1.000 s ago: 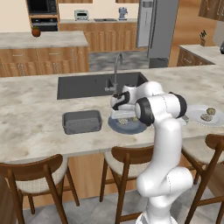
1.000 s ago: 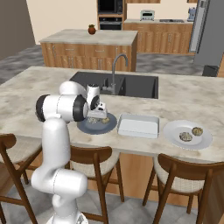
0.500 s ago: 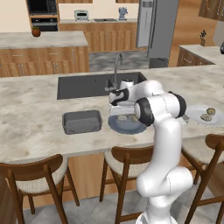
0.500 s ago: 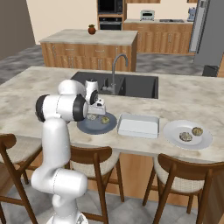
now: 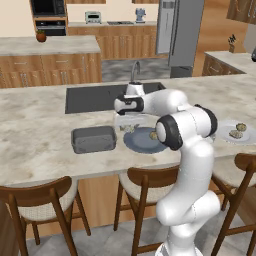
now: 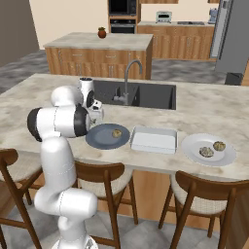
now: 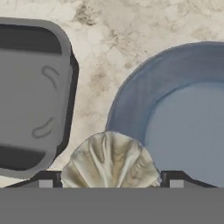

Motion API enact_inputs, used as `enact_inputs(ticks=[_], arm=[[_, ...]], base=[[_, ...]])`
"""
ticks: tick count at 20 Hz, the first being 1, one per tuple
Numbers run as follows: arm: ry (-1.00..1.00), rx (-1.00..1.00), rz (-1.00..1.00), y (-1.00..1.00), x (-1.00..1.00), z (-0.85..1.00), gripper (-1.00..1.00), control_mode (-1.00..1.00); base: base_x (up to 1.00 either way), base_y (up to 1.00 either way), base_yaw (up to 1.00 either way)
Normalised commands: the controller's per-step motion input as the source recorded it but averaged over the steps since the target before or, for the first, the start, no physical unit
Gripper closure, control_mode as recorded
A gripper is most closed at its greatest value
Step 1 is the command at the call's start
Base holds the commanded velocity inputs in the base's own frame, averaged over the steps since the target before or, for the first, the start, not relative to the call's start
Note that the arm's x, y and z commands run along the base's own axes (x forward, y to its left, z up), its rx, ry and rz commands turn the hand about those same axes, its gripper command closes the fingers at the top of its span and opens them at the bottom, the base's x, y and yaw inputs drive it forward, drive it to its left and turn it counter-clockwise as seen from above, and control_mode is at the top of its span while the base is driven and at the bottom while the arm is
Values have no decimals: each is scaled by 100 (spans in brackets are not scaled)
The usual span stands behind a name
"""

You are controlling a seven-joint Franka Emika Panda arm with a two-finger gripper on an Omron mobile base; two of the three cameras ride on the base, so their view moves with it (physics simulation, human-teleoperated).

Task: Place two dumplings into each of the tupperware containers and then place the containers in the fridge.

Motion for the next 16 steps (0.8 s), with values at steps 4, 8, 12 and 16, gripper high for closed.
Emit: enact_inputs(ticks=[4,8,12,16], arm=[[0,0,8,94,2,8,100,-100],[0,0,5,64,15,0,100,-100],[0,0,0,22,26,-2,100,-100],[0,0,0,26,16,-43,100,-100]], base=[[0,0,0],[0,0,0],[0,0,0],[0,0,0]])
